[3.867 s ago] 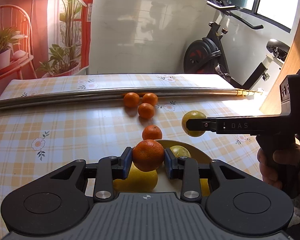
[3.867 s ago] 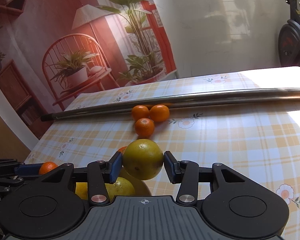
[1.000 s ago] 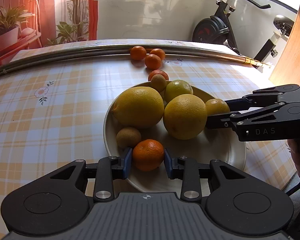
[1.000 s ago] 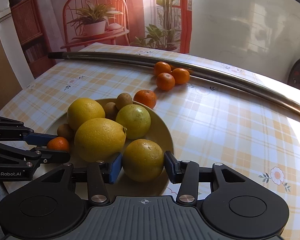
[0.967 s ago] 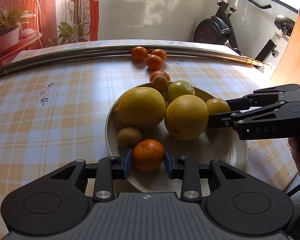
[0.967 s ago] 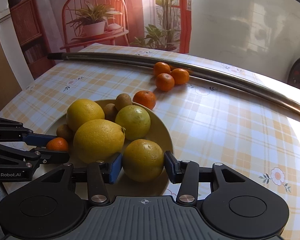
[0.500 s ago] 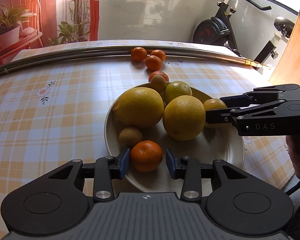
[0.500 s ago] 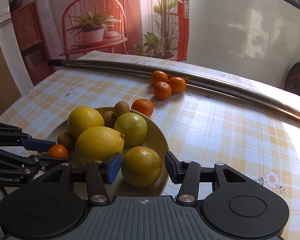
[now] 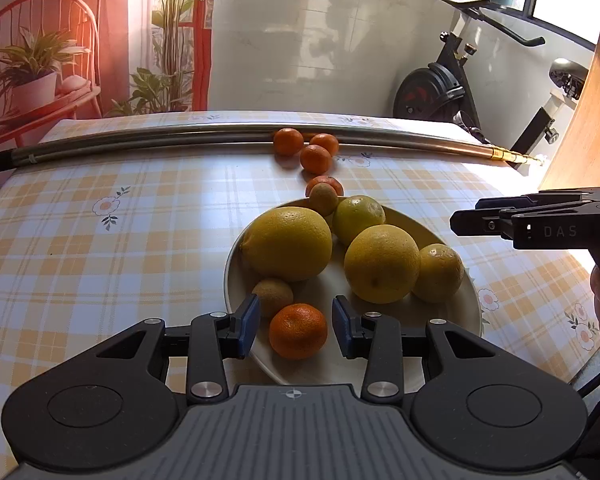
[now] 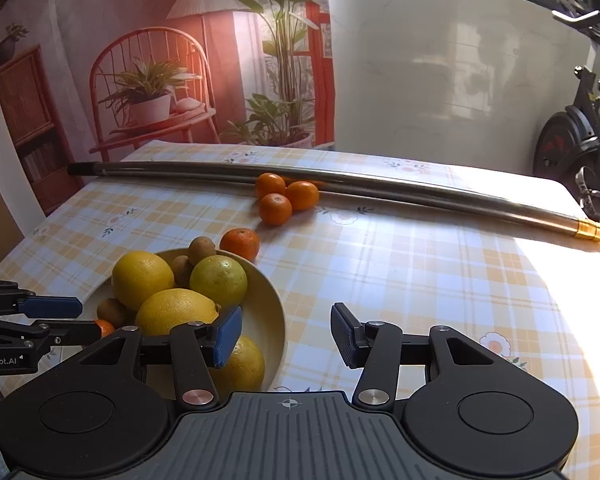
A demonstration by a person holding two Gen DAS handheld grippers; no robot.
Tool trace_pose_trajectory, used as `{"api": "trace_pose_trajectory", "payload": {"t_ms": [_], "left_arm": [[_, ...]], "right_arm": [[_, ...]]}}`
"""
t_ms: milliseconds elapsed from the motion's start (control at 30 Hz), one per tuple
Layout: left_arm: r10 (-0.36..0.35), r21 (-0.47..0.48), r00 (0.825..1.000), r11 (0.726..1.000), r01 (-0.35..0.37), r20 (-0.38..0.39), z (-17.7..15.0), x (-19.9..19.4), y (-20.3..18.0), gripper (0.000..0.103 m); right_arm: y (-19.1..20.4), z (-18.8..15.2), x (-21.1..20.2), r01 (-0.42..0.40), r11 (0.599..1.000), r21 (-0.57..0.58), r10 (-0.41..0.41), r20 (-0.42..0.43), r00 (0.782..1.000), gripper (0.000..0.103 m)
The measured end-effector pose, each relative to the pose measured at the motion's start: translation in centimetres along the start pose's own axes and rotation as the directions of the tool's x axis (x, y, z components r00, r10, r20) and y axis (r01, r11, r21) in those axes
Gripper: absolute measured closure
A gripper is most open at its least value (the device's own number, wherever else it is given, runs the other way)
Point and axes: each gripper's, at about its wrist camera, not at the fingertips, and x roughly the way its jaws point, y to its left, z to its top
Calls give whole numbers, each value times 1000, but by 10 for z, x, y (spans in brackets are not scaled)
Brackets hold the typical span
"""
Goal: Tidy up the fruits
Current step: 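Open the left tool to drop the mandarin in the plate while the right tool withdraws, then move the left tool to another mandarin orange and close on it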
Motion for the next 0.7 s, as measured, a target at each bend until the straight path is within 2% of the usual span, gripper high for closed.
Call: {"api": "trace_pose_trajectory", "payload": {"t_ms": [167, 233, 433, 700], "left_arm": [[16, -5, 1000, 1000, -16, 11, 0, -2, 0, 60], [23, -5, 1000, 1000, -23, 12, 0, -3, 0, 54], [35, -13, 999, 999, -35, 4, 4, -6, 2, 49], [51, -41, 999, 998, -50, 9, 12, -8, 9, 37]], "right_arm": [[1, -1, -1, 4, 1000, 2, -4, -3, 1000, 57], [3, -2, -1, 2, 1000, 0, -2, -7, 1000, 57], [6, -1, -3, 3, 1000, 1, -3, -8, 1000, 55], [3, 8, -7, -6, 1000, 7, 6, 4, 1000, 43]]}}
